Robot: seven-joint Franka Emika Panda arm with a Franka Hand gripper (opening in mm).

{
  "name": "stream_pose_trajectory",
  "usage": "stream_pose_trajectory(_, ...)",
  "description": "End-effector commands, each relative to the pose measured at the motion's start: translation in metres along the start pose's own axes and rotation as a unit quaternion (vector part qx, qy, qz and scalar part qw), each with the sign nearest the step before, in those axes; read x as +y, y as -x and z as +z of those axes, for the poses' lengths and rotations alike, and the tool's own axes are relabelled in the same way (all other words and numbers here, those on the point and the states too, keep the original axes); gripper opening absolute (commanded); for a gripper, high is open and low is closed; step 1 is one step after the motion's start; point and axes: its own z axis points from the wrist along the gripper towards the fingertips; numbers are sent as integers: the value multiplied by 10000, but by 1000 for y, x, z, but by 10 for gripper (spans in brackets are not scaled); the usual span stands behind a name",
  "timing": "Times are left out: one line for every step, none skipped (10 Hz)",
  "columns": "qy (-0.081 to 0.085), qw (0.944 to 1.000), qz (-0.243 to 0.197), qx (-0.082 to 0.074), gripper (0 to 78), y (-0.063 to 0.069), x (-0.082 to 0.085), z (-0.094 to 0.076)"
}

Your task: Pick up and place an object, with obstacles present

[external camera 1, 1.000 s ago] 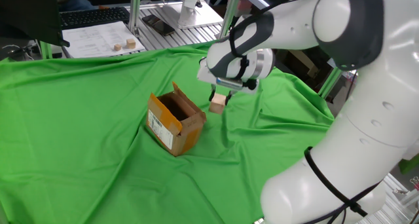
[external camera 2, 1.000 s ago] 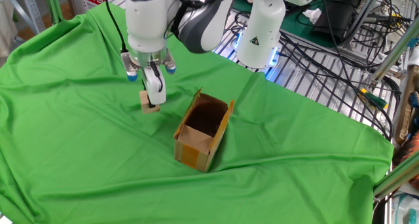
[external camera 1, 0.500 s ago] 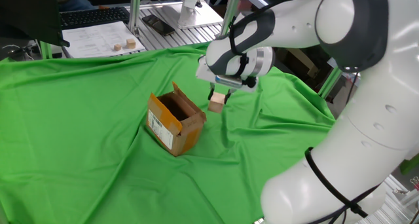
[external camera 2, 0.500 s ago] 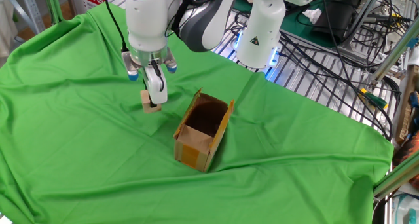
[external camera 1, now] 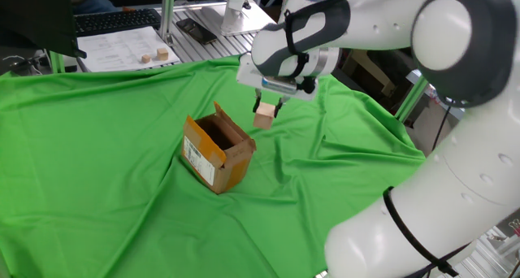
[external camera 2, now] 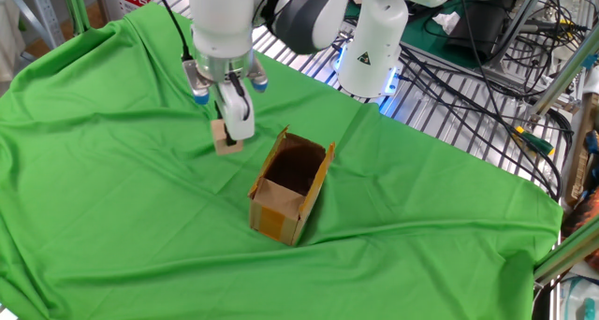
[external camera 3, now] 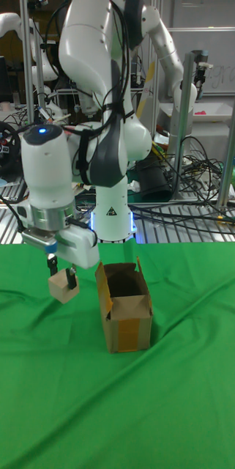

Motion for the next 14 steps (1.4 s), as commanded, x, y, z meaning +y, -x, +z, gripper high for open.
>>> stream_pose_trajectory(-45, 9997, -217, 53, 13, -6, 16, -27)
stream_pose_trajectory(-75, 9996, -233, 103, 13, -6, 20, -33)
stream_pose_trajectory(-116, 9995, -238, 165, 13, -8, 24, -40)
stream_pose_trajectory(-122, 9995, -237, 188, 13, -8, 26, -42)
stream_pose_trajectory(-124, 9993, -228, 257, 13, -8, 30, -50)
stream_pose_trajectory(-124, 9993, -228, 257, 13, -8, 30, -50)
stream_pose_trajectory(-108, 9994, -225, 240, 13, -6, 32, -52)
stream_pose_trajectory(-110, 9994, -250, 221, 13, -6, 32, -52)
stream_pose_trajectory(-107, 9993, -277, 222, 13, -6, 33, -52)
stream_pose_trajectory(-109, 9992, -297, 235, 13, -7, 33, -53)
stream_pose_trajectory(-131, 9989, -370, 243, 13, -7, 33, -53)
stream_pose_trajectory(-153, 9988, -402, 222, 13, -7, 33, -53)
stream_pose_trajectory(-181, 9985, -490, 155, 13, -7, 33, -53)
stream_pose_trajectory(-166, 9979, -628, 79, 13, -7, 33, -53)
